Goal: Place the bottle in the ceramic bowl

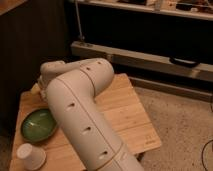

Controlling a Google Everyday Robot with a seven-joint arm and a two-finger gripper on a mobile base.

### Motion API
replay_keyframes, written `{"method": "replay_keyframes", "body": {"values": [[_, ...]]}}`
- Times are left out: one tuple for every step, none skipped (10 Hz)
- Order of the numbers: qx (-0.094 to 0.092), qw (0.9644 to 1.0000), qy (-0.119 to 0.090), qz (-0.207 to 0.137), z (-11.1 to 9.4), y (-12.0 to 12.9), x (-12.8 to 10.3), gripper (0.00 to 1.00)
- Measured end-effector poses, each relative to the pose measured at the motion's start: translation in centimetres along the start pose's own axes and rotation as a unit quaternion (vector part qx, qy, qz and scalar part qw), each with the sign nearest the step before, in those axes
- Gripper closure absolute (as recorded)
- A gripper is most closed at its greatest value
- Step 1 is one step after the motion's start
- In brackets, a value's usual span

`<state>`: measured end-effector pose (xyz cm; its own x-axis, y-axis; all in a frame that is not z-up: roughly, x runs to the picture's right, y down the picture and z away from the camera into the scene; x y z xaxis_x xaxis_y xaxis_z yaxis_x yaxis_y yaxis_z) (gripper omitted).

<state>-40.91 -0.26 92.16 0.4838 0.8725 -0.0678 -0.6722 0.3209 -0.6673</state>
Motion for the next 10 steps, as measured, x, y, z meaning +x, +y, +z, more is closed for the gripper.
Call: {"method": "replay_keyframes", "body": {"values": [[0.003,1.0,0.003,0.003,0.7,-0.2,0.4,0.2],[0.009,0.9999,0.005,0.007,1.2,-0.4,0.6,0.2],[0.016,0.9998,0.008,0.01,1.8,-0.6,0.8,0.2],[0.022,0.9996,0.009,0.013,2.1,-0.9,0.9,0.2],[0.027,0.9994,0.012,0.015,2.4,-1.1,1.1,0.2],[0.032,0.9992,0.015,0.018,2.7,-1.3,1.2,0.21],[0.035,0.9991,0.017,0.018,3.0,-1.4,1.4,0.27],[0.037,0.999,0.018,0.019,3.1,-1.4,1.5,0.35],[0.037,0.999,0.019,0.019,3.2,-1.5,1.6,0.46],[0.036,0.999,0.02,0.019,3.4,-1.5,1.8,0.58]]}}
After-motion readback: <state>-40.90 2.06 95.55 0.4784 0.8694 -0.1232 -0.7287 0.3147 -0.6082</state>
